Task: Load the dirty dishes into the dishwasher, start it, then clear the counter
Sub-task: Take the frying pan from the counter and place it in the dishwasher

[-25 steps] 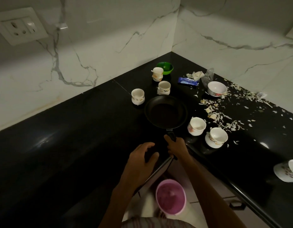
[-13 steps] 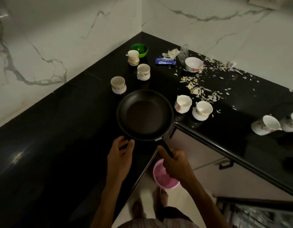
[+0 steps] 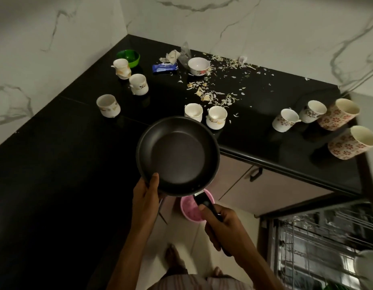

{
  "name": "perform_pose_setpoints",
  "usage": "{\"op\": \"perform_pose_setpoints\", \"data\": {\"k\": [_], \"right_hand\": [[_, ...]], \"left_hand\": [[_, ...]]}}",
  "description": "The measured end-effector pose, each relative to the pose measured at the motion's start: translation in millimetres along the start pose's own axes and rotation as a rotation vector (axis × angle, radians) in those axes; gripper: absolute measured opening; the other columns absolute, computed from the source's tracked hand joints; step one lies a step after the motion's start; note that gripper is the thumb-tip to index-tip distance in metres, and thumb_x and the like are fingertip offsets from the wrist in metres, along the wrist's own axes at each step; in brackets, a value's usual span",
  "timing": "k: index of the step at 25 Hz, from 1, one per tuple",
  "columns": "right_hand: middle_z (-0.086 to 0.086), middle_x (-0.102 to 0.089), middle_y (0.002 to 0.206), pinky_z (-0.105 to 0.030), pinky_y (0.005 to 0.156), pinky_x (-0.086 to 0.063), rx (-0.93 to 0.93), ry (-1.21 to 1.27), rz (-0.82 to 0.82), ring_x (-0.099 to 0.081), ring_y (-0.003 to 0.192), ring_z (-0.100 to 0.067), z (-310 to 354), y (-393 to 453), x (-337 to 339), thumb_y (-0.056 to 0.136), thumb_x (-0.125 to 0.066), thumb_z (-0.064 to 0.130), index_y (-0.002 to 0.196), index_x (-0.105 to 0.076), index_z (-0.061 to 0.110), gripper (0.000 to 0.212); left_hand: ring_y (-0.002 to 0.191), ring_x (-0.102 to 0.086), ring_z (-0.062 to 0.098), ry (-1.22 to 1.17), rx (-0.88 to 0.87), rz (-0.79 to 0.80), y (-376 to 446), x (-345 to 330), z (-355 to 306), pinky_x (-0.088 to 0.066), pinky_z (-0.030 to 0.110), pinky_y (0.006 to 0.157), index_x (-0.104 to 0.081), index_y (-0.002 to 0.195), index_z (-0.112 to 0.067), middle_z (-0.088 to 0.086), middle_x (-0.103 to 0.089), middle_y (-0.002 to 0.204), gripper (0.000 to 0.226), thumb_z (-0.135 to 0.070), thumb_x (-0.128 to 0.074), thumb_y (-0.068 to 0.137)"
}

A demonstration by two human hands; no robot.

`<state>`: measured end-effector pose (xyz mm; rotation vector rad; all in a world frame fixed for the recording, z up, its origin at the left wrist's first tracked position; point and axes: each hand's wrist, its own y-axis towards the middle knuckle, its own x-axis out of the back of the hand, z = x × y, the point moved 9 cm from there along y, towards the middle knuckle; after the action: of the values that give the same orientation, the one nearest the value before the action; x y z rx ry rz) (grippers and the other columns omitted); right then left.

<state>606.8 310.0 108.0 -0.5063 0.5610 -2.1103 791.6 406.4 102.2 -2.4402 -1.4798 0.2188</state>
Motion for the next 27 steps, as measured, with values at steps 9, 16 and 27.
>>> {"op": "perform_pose_setpoints", "data": {"k": [9, 16, 27], "right_hand": [[-0.001, -0.044, 0.053, -0.022, 0.042, -0.035, -0.081, 0.204, 0.061, -0.035, 0.042, -0.012, -66.2, -57.9, 51.2, 0.097, -0.052, 0.04, 0.11, -0.051, -0.008, 0.05], [-0.001, -0.046, 0.055, -0.023, 0.042, -0.034, -0.073, 0.195, 0.045, -0.037, 0.043, -0.012, -126.5, -122.9, 97.8, 0.097, -0.05, 0.044, 0.106, -0.059, 0.003, 0.042], [-0.009, -0.053, 0.061, -0.025, 0.046, -0.04, -0.041, 0.236, -0.017, -0.043, 0.045, -0.016, -171.2, -189.3, 95.3, 0.09, -0.053, 0.05, 0.105, -0.056, -0.011, 0.062]], "left_hand": [[0.11, -0.06, 0.012, 0.025, 0.031, 0.068, -88.4, -67.2, 31.5, -0.05, 0.044, 0.097, -0.05, 0.135, -0.03, -0.003, -0.059, 0.127, 0.038, -0.028, -0.052, 0.097], [0.099, -0.062, 0.004, -0.011, 0.061, 0.105, -176.1, -107.0, 57.9, -0.055, 0.019, 0.074, -0.055, 0.128, -0.024, -0.011, -0.062, 0.113, 0.03, -0.018, -0.049, 0.099], [0.108, -0.063, 0.01, 0.026, 0.079, 0.239, -235.1, -111.6, 87.7, -0.055, 0.019, 0.076, -0.053, 0.136, -0.02, -0.002, -0.062, 0.126, 0.038, -0.017, -0.05, 0.099]]}}
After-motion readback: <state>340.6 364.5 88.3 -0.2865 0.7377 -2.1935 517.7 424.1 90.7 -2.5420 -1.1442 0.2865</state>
